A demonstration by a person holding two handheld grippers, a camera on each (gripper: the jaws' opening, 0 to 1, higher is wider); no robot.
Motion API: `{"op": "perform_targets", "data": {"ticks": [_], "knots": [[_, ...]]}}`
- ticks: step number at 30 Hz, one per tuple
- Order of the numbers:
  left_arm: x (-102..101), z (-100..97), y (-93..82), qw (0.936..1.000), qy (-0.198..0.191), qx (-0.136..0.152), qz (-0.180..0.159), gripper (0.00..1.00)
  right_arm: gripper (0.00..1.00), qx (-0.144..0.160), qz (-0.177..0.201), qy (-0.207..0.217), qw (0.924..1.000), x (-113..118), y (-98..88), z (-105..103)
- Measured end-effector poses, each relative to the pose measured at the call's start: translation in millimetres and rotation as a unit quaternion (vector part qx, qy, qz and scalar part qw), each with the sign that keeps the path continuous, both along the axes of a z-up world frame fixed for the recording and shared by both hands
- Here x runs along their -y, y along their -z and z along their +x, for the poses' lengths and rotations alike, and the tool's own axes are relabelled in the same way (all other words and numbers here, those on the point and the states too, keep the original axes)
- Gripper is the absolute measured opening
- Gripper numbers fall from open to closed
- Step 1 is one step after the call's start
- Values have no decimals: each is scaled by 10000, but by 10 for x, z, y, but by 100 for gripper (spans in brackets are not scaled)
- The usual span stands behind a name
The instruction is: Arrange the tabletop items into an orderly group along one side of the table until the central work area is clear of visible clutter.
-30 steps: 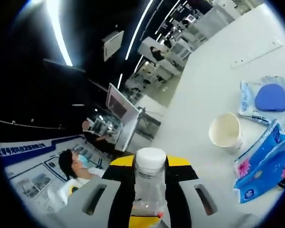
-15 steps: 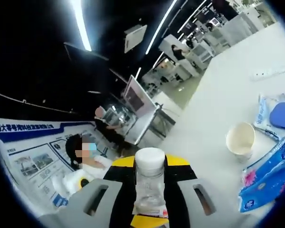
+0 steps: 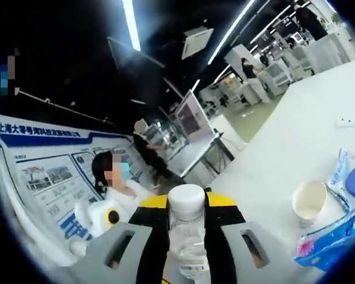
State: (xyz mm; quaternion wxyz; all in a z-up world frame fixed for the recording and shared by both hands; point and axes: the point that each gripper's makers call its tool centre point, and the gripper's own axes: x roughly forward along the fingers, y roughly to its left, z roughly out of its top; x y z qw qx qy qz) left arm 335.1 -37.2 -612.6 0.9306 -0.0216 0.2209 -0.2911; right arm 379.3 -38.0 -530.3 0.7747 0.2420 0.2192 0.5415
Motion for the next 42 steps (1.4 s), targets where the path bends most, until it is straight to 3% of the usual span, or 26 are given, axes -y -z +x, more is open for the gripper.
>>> {"op": "perform_targets", "data": {"ticks": [6,9,16,20,22,24,26,28,30,34,40,42], "knots": [[-227,-91,-8,9999,-88,-48,-31,97,19,165,-91,-155,9997,0,-42,62],[-324,-171,11,9995,-126,-132,-276,100,19,260,-182,-220,9993,0,-41,95],[-446,-301,21,9999,-131,24,-91,100,20,457,-371,-284,9979,-9,-52,227],[-459,-458,275,9992,-44,-378,119,93,20,463,-366,-287,9978,-13,-88,337],[-440,-514,306,9994,-19,-312,162,92,20,513,-372,-312,9975,-18,-121,391],[-423,-524,301,9994,-6,-296,176,92,20,540,-403,-319,9972,-25,-144,430],[-402,-462,238,9998,-47,-93,169,89,20,531,-436,-311,9972,-29,-149,502],[-396,-382,205,9996,-237,70,-103,87,20,494,-418,-274,9975,-32,-148,568],[-416,-390,259,9997,-215,-63,-15,84,20,508,-448,-265,9974,-39,-148,621],[-482,-360,180,9991,-369,164,-134,82,21,513,-511,-225,9971,-39,-131,733],[-478,-371,146,9986,-399,104,-327,66,21,459,-590,-191,9970,-28,-50,905],[-478,-369,145,9985,-405,107,-339,66,21,466,-591,-195,9970,-31,-38,954]]}}
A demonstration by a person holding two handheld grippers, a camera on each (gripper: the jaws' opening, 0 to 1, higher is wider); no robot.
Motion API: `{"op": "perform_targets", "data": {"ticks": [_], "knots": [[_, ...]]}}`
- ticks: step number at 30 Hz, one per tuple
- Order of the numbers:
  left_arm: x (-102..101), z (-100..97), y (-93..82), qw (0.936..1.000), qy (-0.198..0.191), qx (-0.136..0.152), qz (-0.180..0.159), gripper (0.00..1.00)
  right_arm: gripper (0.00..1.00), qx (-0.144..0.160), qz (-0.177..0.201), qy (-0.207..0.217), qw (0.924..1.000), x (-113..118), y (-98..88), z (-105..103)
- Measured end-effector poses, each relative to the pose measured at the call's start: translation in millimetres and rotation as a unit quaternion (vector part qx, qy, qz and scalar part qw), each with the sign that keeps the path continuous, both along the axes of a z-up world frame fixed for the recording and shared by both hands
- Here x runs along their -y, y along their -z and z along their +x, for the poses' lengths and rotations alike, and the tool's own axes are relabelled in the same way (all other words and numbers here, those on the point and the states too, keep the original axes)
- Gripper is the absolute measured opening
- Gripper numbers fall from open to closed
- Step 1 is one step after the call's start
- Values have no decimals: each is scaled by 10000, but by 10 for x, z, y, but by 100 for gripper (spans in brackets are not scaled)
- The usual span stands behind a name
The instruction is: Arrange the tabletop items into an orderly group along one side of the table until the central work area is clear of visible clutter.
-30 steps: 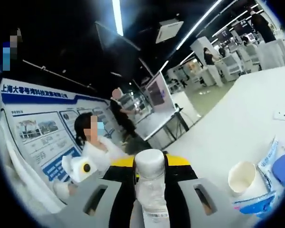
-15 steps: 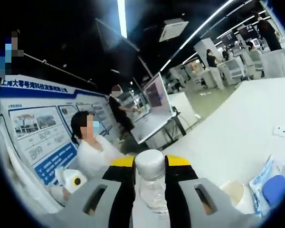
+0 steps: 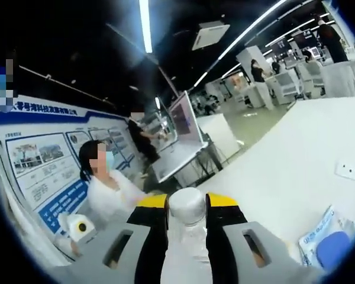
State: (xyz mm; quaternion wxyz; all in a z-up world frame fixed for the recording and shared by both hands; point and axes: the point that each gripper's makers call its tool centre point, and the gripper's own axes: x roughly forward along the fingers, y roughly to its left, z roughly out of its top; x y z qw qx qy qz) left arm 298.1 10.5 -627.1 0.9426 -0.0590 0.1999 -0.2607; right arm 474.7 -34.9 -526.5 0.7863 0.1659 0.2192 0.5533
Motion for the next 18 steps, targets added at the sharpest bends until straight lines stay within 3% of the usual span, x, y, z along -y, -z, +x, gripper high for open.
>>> {"op": "perform_targets", "data": {"ticks": [12,18], "knots": [[50,-23,92,9997,157,-111,179,61,21,-98,205,-50,9997,-56,-26,279],[21,-7,110,9997,91,-148,185,59,21,46,180,-431,9989,-152,31,312]]}}
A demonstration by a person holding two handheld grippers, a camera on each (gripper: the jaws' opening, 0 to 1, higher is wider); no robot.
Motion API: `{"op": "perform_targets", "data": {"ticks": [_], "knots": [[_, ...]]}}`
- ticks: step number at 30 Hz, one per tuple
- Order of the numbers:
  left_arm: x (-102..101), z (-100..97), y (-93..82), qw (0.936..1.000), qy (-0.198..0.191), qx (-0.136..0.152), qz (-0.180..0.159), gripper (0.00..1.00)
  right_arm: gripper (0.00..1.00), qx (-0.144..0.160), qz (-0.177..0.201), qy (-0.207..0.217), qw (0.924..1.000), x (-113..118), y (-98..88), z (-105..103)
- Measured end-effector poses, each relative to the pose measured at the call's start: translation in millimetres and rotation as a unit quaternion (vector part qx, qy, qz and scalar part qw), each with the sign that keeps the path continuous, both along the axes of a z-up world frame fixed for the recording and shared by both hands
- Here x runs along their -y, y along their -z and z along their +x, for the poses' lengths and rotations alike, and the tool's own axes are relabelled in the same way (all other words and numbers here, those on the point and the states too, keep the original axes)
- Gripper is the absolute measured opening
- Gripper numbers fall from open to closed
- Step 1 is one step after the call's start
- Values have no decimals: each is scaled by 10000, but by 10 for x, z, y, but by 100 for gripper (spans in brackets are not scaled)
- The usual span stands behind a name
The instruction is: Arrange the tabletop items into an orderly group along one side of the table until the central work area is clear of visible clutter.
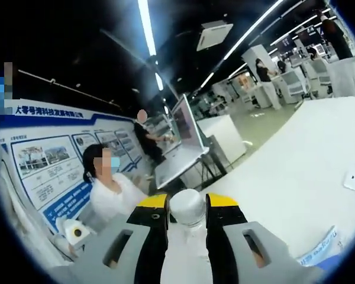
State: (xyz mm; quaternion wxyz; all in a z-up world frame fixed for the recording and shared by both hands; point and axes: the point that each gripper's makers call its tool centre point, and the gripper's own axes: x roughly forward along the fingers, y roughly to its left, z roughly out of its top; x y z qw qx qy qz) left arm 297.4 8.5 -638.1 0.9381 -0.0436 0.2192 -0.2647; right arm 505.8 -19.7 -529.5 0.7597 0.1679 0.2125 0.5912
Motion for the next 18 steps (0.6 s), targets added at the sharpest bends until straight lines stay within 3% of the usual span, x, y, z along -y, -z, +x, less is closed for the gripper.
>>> {"op": "perform_targets", "data": {"ticks": [2,6,18], "knots": [[3,2,2,10000,4,-8,-18,59,21,-64,-20,-34,10000,-19,53,48],[19,-7,32,10000,43,-41,78,58,21,190,-316,-460,9983,-67,183,-23],[27,-31,122,9991,95,-204,369,56,21,31,-548,-880,9946,-126,500,-53]]}}
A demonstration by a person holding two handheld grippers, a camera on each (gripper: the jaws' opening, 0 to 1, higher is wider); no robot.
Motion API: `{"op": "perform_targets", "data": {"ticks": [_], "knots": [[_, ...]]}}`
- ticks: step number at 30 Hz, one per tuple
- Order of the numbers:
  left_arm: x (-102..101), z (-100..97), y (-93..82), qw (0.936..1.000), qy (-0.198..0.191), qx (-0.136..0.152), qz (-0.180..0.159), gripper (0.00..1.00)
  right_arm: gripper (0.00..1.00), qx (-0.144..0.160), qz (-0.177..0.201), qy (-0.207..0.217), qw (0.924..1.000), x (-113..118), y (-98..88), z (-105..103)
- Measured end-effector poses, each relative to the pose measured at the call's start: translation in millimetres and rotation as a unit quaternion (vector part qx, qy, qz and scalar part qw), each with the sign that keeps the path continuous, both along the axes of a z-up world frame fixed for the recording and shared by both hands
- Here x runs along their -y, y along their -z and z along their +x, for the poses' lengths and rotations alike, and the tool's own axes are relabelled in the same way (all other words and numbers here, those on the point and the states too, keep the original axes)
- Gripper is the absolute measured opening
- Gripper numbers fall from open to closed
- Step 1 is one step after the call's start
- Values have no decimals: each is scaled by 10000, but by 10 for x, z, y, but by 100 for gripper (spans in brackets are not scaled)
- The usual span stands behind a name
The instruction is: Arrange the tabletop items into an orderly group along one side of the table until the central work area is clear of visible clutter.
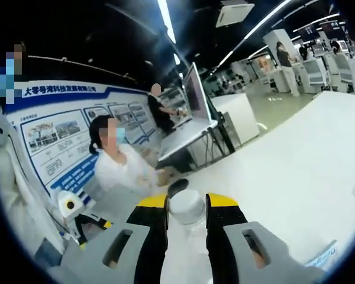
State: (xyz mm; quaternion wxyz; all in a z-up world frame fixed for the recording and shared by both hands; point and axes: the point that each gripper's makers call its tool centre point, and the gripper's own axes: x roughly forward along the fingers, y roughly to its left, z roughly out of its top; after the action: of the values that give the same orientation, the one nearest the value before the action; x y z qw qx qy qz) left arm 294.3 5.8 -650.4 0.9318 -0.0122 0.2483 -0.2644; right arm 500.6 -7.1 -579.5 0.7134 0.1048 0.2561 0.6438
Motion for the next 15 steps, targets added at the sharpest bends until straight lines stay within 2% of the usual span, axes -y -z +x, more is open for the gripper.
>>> {"op": "perform_targets", "data": {"ticks": [5,15], "knots": [[-2,-6,20,10000,-1,-50,64,55,22,-57,-87,-39,9999,13,63,26],[-7,-15,52,9998,22,-98,163,54,21,104,-206,-360,9991,82,95,33]]}}
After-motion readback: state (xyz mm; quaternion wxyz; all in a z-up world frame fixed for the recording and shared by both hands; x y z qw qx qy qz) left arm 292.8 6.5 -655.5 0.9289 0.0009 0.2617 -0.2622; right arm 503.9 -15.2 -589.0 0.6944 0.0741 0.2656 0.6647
